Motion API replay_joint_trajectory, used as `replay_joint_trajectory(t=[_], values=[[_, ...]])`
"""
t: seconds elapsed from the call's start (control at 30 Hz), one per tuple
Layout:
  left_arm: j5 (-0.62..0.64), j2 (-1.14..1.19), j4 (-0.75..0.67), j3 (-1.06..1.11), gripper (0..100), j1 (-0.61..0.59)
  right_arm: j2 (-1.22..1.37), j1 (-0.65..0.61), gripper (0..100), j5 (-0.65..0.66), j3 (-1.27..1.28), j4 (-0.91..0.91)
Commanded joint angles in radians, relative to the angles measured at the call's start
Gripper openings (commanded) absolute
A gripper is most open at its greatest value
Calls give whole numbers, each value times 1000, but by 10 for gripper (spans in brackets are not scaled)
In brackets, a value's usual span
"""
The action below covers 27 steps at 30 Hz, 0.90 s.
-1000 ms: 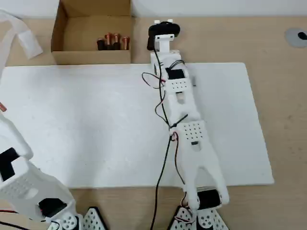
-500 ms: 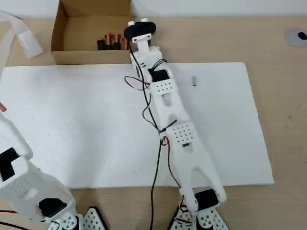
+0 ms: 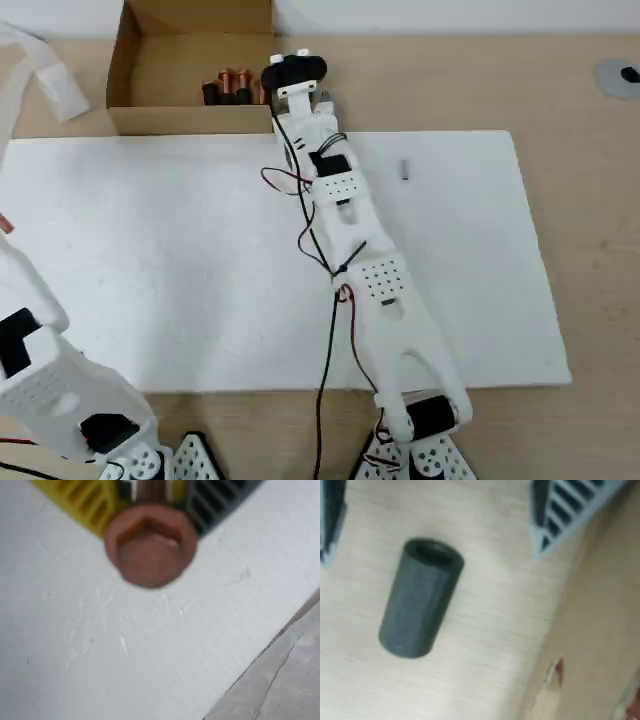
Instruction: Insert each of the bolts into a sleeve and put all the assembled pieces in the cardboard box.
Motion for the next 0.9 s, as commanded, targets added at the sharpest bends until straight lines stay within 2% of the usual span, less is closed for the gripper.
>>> replay_joint_trajectory(t=[0.0,0.17,0.43,0.87], values=[[-6,-59,-14,-52,7,-14,-19,-2,299,46,64,-95],[-6,-59,-14,-52,7,-14,-2,24,263,103,96,-132],[-8,-65,-14,-60,7,-14,16,36,50,132,93,-170],[-21,-64,-14,-55,7,-37,16,39,7,129,96,-190]])
